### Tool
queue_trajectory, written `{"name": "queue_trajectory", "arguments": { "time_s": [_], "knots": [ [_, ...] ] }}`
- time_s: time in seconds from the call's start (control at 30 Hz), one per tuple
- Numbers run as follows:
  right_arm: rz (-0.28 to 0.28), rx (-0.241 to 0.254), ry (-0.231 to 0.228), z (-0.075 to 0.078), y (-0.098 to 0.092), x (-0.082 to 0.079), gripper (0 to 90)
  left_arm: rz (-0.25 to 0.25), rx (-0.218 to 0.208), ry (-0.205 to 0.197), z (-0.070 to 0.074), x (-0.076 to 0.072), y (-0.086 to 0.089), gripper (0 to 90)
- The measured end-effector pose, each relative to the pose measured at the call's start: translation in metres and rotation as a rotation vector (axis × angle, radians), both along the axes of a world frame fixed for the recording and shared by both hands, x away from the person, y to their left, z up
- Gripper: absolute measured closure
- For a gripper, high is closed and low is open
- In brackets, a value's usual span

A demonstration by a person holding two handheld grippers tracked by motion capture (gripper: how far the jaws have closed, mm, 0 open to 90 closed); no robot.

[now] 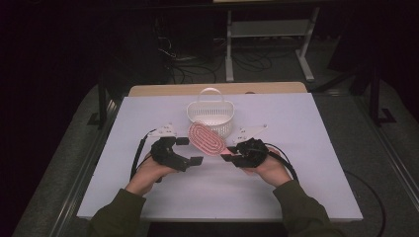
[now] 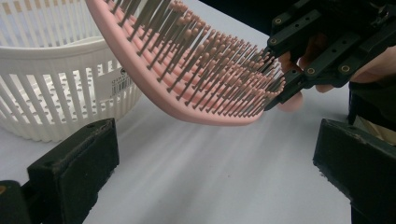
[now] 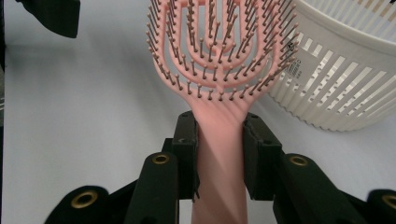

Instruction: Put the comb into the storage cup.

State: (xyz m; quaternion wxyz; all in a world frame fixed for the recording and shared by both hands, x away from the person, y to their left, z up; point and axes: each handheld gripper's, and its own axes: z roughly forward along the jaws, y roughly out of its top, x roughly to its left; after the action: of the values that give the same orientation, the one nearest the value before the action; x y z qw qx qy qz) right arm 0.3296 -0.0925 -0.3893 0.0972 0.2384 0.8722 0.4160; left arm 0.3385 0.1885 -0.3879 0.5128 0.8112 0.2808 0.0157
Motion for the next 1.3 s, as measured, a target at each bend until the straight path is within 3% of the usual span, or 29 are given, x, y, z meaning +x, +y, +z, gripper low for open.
{"name": "queue_trajectory", "arguments": {
  "time_s": [0.67,1.3],
  "knots": [
    [-0.015,0.026,-0.029,0.002,0.001,-0.001,68.8,0.039,-0.014,-0.014,0.012,0.008,-0.011,0.8],
    [-0.027,0.055,-0.050,0.006,-0.001,-0.001,68.8,0.066,-0.083,0.002,0.012,0.012,-0.010,12.7]
  ]
}}
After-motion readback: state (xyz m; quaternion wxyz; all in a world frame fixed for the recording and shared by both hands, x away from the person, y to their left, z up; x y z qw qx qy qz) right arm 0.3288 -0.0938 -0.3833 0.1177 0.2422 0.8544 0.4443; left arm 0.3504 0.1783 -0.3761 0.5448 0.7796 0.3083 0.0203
